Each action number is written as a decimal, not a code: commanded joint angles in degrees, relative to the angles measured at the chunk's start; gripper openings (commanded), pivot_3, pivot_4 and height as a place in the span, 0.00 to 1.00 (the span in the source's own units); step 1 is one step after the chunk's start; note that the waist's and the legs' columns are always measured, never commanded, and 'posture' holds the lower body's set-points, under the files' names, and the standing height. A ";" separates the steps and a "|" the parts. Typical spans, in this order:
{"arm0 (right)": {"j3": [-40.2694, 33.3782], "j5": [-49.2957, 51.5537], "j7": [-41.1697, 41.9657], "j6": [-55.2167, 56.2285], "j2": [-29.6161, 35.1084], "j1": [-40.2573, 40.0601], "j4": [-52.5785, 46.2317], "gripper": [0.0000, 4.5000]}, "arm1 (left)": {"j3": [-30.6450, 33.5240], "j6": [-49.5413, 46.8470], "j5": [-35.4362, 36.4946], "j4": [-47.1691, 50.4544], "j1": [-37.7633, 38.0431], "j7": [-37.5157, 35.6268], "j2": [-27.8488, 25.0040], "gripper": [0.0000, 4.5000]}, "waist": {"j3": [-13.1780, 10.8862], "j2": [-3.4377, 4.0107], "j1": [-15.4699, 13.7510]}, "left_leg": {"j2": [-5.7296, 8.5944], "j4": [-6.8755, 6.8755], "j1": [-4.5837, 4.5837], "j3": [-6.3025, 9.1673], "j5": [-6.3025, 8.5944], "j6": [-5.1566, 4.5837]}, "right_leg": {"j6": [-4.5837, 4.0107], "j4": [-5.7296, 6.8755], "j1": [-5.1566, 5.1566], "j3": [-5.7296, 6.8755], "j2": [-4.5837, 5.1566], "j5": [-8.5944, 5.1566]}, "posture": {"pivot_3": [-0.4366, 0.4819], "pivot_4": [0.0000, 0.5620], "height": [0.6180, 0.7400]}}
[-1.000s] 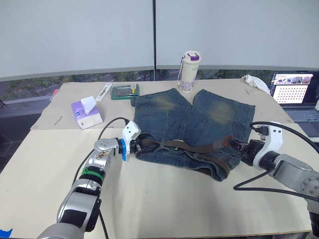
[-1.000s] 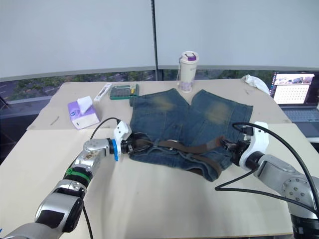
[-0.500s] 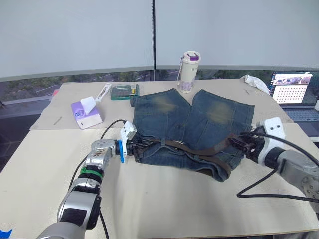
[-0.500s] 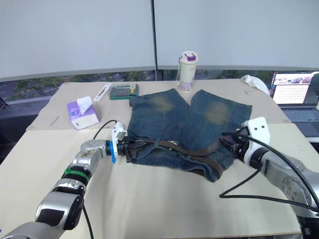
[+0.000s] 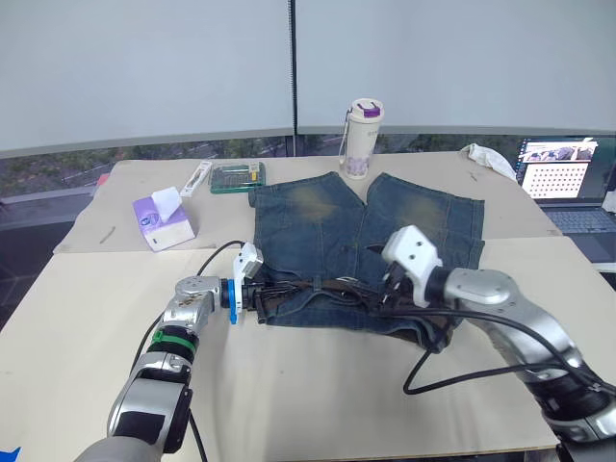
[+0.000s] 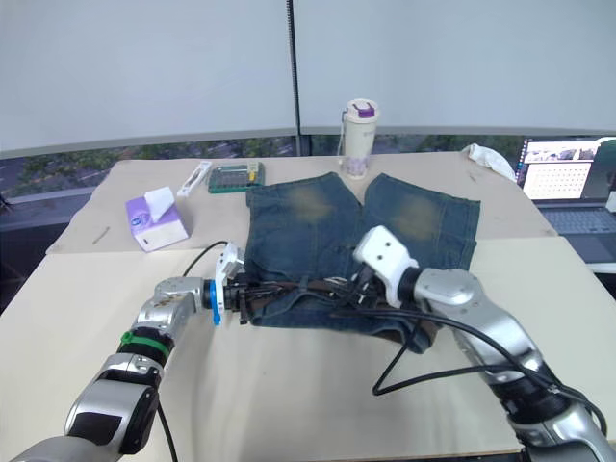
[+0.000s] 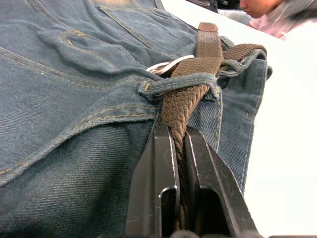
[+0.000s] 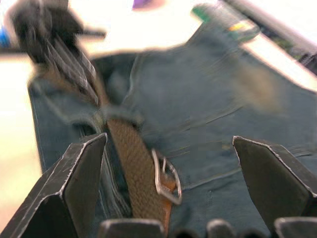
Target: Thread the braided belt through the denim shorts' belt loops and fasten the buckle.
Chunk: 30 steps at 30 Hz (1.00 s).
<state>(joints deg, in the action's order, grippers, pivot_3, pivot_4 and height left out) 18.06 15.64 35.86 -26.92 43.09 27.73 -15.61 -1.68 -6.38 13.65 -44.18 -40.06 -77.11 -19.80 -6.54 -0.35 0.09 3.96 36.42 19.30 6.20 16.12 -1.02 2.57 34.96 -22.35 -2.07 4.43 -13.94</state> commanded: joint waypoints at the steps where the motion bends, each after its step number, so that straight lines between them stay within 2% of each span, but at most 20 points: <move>1: 0.96 -3.93 2.78 3.76 -1.59 2.68 2.47 0.99 | -0.67 -0.15 0.08 1.29 0.20 -1.20 -0.17 0.00 | 0.00 0.00 0.05 | 0.00 0.00 0.01 0.00 -0.01 0.01 | 0.00 0.00 -0.01 0.00 0.00 0.00 | 0.48 0.27 1.00; 8: 4.81 -12.13 8.23 11.07 -4.49 6.60 10.54 0.99 | -0.82 0.60 -0.15 0.75 0.14 -0.81 -0.11 0.00 | 0.02 0.02 0.11 | 0.02 0.00 0.00 0.05 -0.04 0.07 | -0.01 0.05 -0.05 -0.03 0.00 0.01 | 0.48 0.27 1.00; 14: 5.30 -14.62 10.86 13.83 -8.61 8.60 14.51 0.99 | -1.02 0.82 -0.24 0.70 0.63 -0.60 0.28 0.00 | 0.03 0.03 0.14 | 0.03 0.00 0.00 0.06 -0.06 0.10 | -0.02 0.07 -0.09 -0.05 0.00 0.01 | 0.48 0.27 1.00; 15: 5.58 -15.25 11.49 14.54 -8.94 8.90 15.03 0.88 | -1.04 0.82 -0.25 0.69 0.65 -0.61 0.29 0.00 | 0.03 0.03 0.10 | 0.02 0.00 0.00 0.06 -0.06 0.11 | -0.02 0.08 -0.09 -0.06 0.00 0.01 | 0.48 0.27 1.00; 21: 6.69 -18.03 15.01 15.85 -10.87 10.67 19.04 0.44 | -1.26 0.76 -0.30 0.87 0.80 -0.87 0.26 0.00 | 0.04 0.05 0.12 | 0.05 0.01 0.00 0.07 -0.07 0.11 | -0.02 0.10 -0.10 -0.06 0.00 0.02 | 0.48 0.27 1.00; 26: 5.90 -13.48 21.81 9.33 -12.62 10.19 18.66 0.05 | -1.35 0.71 -0.27 1.47 1.30 -1.02 0.06 0.00 | 0.05 0.06 0.21 | 0.05 0.01 0.01 0.08 -0.06 0.11 | -0.03 0.13 -0.11 -0.07 0.00 0.02 | 0.48 0.27 1.00; 27: 5.53 -12.45 22.99 7.38 -12.78 10.00 18.30 0.01 | -1.40 0.74 -0.28 1.63 1.48 -1.03 0.03 0.00 | 0.05 0.06 0.20 | 0.04 0.01 0.00 0.08 -0.06 0.11 | -0.03 0.15 -0.10 -0.06 0.00 0.02 | 0.48 0.27 1.00; 30: 3.20 -7.16 26.34 -2.05 -13.47 9.67 17.53 0.01 | -1.46 0.69 -0.23 2.21 2.10 -1.05 -0.07 0.00 | 0.07 0.07 0.21 | 0.04 0.01 0.00 0.10 -0.06 0.11 | -0.03 0.16 -0.10 -0.06 0.00 0.02 | 0.48 0.27 1.00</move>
<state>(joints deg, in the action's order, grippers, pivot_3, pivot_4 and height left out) 22.97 4.18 59.48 -24.08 30.04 37.22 4.18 -2.48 -6.13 13.48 -43.15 -38.54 -77.58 -19.98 -6.47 -0.28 0.30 3.99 36.43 19.30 6.30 16.07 -0.92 2.53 35.10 -22.44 -2.15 4.43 -13.91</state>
